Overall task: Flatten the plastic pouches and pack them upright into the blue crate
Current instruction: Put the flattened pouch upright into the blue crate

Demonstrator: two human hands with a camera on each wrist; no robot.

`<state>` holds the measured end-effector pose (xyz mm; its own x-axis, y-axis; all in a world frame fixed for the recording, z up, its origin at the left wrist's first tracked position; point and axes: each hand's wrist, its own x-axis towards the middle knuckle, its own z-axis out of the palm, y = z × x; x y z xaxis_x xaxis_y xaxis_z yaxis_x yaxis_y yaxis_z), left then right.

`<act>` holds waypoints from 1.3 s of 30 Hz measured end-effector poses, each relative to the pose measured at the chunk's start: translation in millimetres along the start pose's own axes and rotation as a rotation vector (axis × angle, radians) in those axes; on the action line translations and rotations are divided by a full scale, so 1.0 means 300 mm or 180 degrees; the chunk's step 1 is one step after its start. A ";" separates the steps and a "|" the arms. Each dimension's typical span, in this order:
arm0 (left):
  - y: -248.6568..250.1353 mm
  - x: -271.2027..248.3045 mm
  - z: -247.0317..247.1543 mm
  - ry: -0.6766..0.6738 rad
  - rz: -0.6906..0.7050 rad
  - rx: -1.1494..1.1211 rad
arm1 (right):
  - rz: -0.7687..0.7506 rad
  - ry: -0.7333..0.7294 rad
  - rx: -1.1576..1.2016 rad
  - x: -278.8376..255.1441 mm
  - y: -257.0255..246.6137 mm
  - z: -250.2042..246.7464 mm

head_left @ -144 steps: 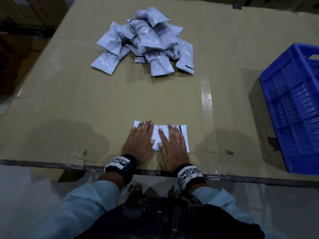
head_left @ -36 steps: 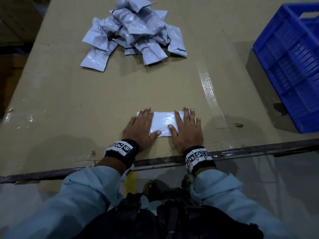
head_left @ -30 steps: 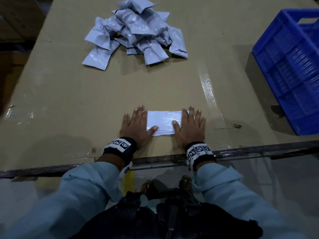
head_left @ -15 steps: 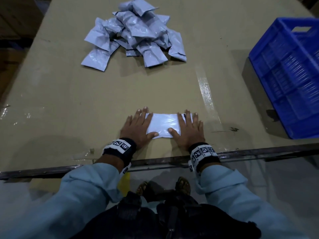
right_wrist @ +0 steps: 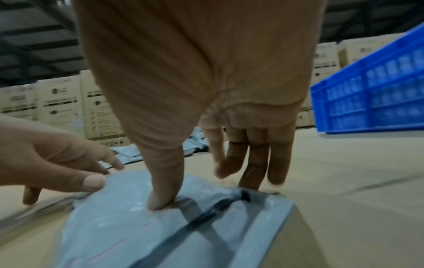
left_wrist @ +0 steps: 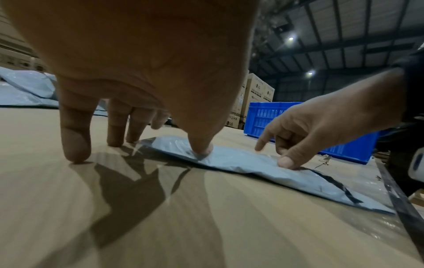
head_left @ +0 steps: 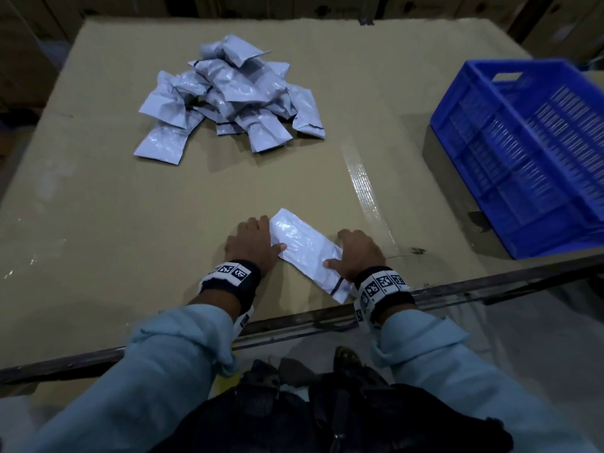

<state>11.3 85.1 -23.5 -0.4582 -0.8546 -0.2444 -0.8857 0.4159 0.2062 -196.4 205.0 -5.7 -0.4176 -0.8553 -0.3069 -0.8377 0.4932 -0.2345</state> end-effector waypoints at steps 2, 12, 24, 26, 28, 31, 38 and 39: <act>0.046 0.011 -0.003 -0.0036 -0.0129 0.0160 | 0.0056 -0.0156 0.0284 0.007 0.048 0.005; 0.277 0.138 0.038 -0.0305 -0.0391 0.0304 | 0.0219 0.0666 0.1048 0.020 0.237 -0.250; 0.766 0.401 0.064 -0.0603 0.0015 -0.0110 | -0.0717 0.1689 0.1600 0.081 0.562 -0.745; 0.853 0.426 0.062 -0.0694 0.0057 -0.0136 | -0.0709 0.1832 0.1714 0.089 0.629 -0.818; 0.927 0.441 0.068 -0.0713 -0.0005 -0.0063 | -0.0639 0.1977 0.1766 0.102 0.699 -0.887; 1.001 0.460 0.089 -0.0702 -0.0328 0.0176 | -0.0476 0.2139 0.1811 0.127 0.812 -0.980; 1.089 0.552 0.099 -0.0793 -0.1047 -0.0120 | 0.0074 0.2364 0.1235 0.252 1.095 -1.133; 1.093 0.561 0.103 -0.0823 -0.1103 -0.0117 | 0.0147 0.2313 0.1158 0.280 1.135 -1.146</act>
<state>-358.6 87.4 -26.3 -0.1420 -0.8338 -0.5335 -0.9894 0.1028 0.1028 -637.8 246.5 205.8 -0.6777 -0.6609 0.3224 -0.6996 0.4443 -0.5597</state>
